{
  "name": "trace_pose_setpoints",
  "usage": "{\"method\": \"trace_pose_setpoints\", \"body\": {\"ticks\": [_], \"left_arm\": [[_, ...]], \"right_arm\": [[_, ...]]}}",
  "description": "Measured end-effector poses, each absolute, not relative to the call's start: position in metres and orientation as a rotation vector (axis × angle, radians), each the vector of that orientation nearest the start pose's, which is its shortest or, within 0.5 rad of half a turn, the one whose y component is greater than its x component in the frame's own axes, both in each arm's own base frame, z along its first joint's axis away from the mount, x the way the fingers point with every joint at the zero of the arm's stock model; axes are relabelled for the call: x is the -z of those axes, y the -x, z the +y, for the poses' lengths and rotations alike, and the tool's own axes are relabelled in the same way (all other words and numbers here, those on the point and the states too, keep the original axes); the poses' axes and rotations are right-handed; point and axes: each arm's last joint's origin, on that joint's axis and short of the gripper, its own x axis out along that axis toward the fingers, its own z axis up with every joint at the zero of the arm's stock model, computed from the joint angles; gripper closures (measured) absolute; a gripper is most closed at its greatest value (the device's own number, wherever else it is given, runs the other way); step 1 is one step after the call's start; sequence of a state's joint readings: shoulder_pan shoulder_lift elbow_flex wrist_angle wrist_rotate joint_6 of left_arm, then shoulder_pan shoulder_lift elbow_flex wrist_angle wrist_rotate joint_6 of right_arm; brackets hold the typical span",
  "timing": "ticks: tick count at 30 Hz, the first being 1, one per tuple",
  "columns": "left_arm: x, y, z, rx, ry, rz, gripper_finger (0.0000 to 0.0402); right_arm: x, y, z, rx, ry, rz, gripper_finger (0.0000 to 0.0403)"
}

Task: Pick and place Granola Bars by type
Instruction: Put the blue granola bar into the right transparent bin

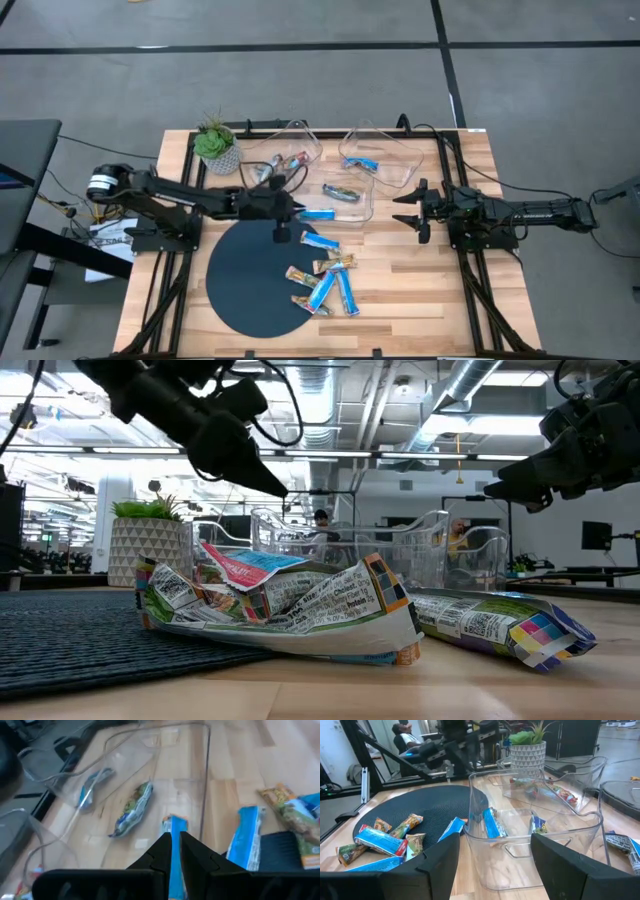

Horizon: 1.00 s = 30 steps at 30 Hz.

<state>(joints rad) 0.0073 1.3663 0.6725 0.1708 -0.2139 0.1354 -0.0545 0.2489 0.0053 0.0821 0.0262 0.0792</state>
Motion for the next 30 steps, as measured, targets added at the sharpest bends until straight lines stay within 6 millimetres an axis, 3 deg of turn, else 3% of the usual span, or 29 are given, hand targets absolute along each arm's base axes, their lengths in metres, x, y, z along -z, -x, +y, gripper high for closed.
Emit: {"method": "trace_pose_setpoints", "body": {"ticks": [8, 15, 23, 30], "left_arm": [[-0.221, -0.307, 0.033, -0.174, -0.261, 0.667, 0.0367], [-0.227, -0.35, 0.047, -0.151, -0.366, 0.746, 0.0283], [-0.209, -0.389, 0.065, -0.156, -0.442, 0.817, 0.0177], [-0.193, -0.414, 0.084, -0.151, -0.419, 0.917, 0.0153]], "right_arm": [[-0.152, -0.112, -0.007, 0.087, -0.081, 0.159, 0.0163], [-0.152, -0.112, -0.007, 0.087, -0.081, 0.158, 0.0163], [-0.152, -0.112, -0.007, 0.087, -0.081, 0.159, 0.0163], [-0.152, -0.112, -0.007, 0.087, -0.081, 0.159, 0.0163]]}}
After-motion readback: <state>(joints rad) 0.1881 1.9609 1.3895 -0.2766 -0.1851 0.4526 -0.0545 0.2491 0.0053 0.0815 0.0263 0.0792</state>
